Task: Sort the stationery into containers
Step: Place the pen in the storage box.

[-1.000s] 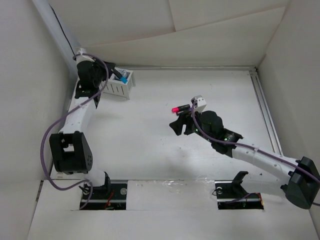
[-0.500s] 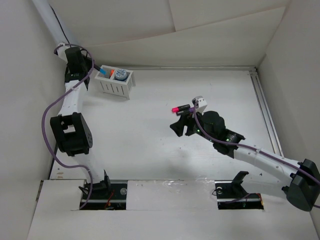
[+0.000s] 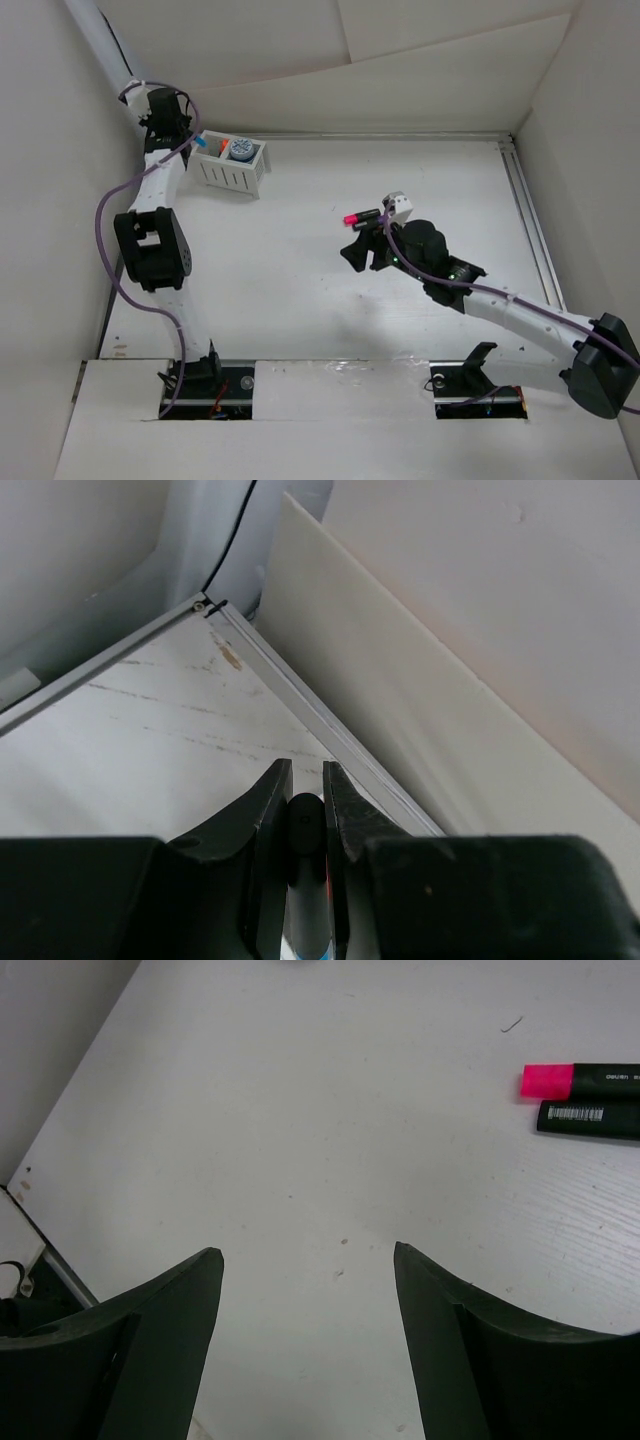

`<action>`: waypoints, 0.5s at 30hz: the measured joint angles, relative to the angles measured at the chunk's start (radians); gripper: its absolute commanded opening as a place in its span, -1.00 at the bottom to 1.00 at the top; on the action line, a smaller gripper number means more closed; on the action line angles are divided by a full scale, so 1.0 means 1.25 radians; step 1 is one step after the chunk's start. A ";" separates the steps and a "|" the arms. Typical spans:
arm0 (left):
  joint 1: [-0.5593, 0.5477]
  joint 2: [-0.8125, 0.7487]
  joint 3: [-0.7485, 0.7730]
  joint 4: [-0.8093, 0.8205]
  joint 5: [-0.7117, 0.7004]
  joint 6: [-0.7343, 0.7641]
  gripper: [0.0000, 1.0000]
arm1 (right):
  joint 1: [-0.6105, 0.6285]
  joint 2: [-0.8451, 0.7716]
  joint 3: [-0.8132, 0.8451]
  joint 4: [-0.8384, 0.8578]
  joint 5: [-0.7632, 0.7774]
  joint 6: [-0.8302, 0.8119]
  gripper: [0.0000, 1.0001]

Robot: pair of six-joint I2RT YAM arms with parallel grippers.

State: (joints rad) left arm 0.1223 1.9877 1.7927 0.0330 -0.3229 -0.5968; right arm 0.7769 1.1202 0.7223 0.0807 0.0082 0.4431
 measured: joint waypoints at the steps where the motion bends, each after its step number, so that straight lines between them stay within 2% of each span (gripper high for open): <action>1: -0.004 0.011 0.009 0.000 -0.002 0.001 -0.96 | -0.001 0.002 0.000 0.000 -0.001 -0.001 0.49; 9: -0.029 0.113 0.106 0.006 -0.013 0.002 -0.96 | -0.017 0.020 0.000 0.008 -0.006 -0.003 0.49; 15: -0.049 0.162 0.128 0.009 -0.037 0.024 -0.88 | -0.041 0.050 0.000 0.008 -0.016 -0.003 0.49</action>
State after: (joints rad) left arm 0.0612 2.1902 1.9530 0.0444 -0.3695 -0.5671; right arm 0.7261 1.1824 0.7223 0.0910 -0.0124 0.4397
